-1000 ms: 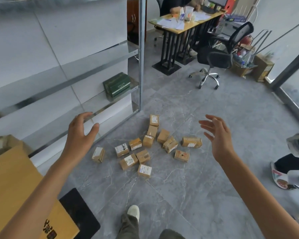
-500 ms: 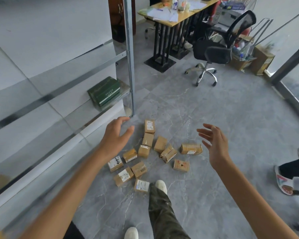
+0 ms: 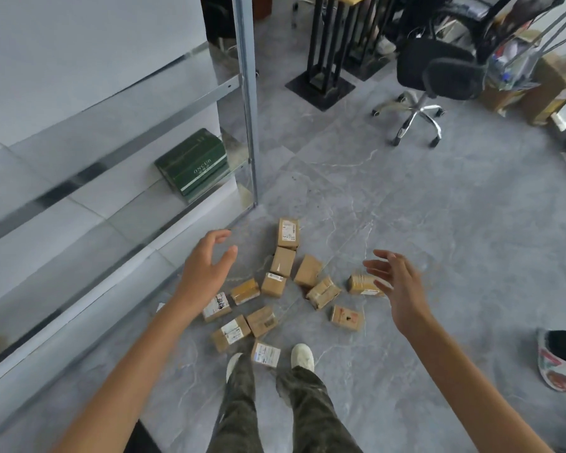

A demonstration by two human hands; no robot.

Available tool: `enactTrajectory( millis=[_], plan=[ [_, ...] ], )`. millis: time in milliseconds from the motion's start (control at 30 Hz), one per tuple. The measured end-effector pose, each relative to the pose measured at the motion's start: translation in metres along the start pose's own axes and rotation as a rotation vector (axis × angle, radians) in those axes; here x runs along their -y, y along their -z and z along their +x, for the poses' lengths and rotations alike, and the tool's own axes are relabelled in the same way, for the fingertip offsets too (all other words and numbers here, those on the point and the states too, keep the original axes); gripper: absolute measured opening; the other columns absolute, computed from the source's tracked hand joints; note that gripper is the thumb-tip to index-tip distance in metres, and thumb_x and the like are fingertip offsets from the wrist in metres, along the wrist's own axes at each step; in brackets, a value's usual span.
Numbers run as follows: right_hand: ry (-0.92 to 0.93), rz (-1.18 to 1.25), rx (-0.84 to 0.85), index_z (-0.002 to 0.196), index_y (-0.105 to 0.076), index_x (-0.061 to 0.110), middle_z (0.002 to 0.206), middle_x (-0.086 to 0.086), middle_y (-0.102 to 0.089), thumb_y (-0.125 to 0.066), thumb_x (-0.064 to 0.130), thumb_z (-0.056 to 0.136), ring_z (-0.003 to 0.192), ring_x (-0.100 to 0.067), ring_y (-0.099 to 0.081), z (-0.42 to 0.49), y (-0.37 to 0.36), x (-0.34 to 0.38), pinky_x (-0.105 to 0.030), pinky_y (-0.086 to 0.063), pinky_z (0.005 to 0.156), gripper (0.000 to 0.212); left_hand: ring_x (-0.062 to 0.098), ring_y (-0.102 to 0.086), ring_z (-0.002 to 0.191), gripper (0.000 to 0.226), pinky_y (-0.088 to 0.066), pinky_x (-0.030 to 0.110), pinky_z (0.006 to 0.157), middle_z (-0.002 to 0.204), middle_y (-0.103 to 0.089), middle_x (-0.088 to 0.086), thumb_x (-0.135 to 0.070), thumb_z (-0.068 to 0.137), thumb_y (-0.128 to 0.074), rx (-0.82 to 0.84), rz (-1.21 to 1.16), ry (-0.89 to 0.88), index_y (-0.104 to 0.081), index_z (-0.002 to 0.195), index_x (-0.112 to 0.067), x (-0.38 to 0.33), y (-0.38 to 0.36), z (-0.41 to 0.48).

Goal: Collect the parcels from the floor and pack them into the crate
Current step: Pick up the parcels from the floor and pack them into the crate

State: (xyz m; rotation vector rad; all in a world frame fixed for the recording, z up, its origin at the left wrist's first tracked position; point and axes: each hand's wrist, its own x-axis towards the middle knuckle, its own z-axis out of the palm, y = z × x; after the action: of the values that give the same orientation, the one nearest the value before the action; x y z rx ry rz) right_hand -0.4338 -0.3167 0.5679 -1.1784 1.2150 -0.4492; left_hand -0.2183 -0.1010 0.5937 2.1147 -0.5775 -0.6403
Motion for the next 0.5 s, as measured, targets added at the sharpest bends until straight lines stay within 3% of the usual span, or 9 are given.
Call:
enactTrajectory(
  millis=[267, 500],
  plan=[
    [-0.031, 0.000, -0.009, 0.109, -0.062, 0.014, 0.100, -0.008, -0.068, -0.039, 0.023, 0.100, 0.099, -0.023, -0.061, 0.001, -0.059, -0.004, -0.030, -0.046, 0.080, 0.026, 0.006, -0.043, 0.122, 0.034, -0.029, 0.023, 0.096, 0.129, -0.050, -0.012, -0.029, 0.094, -0.050, -0.103, -0.015, 0.061, -0.048, 0.127, -0.027, 0.055, 0.074, 0.009],
    [0.013, -0.108, 0.074, 0.117, -0.055, 0.027, 0.118, 0.003, -0.061, -0.037, 0.036, 0.099, 0.119, -0.018, -0.050, -0.007, -0.122, 0.008, -0.042, -0.032, 0.105, 0.027, 0.012, -0.031, 0.133, 0.046, -0.032, 0.037, 0.106, 0.143, -0.037, -0.005, -0.045, 0.092, -0.047, -0.200, -0.060, 0.128, -0.038, 0.135, -0.031, 0.093, 0.128, 0.002]
  ],
)
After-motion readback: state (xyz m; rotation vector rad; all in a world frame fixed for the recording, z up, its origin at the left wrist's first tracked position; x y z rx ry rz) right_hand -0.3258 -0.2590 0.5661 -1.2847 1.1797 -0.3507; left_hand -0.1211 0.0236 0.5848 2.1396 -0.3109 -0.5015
